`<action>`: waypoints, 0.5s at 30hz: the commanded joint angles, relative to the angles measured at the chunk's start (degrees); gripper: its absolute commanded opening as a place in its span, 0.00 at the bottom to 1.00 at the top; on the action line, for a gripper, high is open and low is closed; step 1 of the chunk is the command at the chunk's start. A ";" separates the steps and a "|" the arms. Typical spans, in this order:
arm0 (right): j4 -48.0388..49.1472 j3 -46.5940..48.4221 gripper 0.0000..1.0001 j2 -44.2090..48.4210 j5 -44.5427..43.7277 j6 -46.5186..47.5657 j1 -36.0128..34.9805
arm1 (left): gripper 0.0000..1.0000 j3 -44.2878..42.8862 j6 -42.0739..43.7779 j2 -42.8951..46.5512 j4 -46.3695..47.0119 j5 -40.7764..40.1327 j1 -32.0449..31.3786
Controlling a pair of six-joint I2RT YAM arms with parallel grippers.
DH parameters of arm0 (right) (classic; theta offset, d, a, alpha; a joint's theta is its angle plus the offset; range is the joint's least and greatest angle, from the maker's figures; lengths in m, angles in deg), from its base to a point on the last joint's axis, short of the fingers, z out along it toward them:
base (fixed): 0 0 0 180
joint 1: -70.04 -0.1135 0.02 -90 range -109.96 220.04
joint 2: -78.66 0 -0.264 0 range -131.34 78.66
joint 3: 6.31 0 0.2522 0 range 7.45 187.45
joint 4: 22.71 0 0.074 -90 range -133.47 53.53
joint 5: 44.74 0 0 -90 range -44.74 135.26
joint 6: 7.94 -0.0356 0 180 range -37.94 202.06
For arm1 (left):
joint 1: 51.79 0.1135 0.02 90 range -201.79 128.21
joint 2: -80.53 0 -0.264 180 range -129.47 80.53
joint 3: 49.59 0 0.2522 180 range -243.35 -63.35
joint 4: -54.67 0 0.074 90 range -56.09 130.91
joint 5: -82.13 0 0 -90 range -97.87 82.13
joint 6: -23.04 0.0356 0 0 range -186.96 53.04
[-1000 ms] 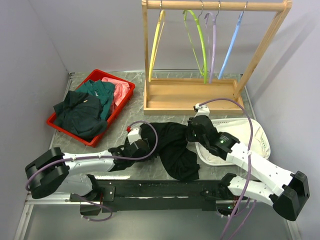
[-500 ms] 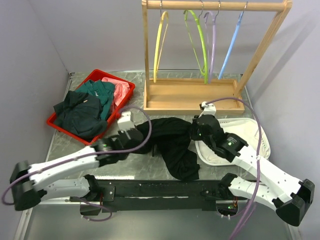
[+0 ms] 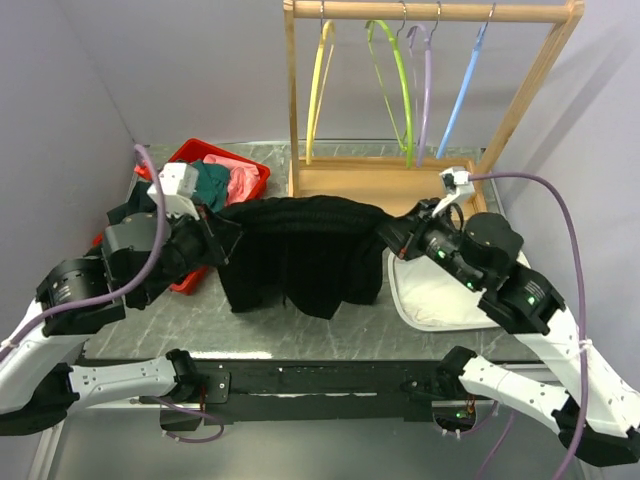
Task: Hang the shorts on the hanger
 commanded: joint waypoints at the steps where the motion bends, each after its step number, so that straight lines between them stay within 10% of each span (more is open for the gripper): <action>1: -1.03 -2.05 0.00 -0.12 1.28 0.68 0.60 | 0.11 4.00 6.78 -1.17 -1.60 2.89 0.22; 12: 10.65 -30.36 0.00 -2.57 5.85 -3.72 9.81 | 0.04 41.96 1.96 -4.06 32.72 39.27 19.20; 15: 10.76 -30.37 0.17 -6.52 6.30 -2.50 10.88 | 0.18 42.87 0.37 -10.91 36.98 41.56 19.55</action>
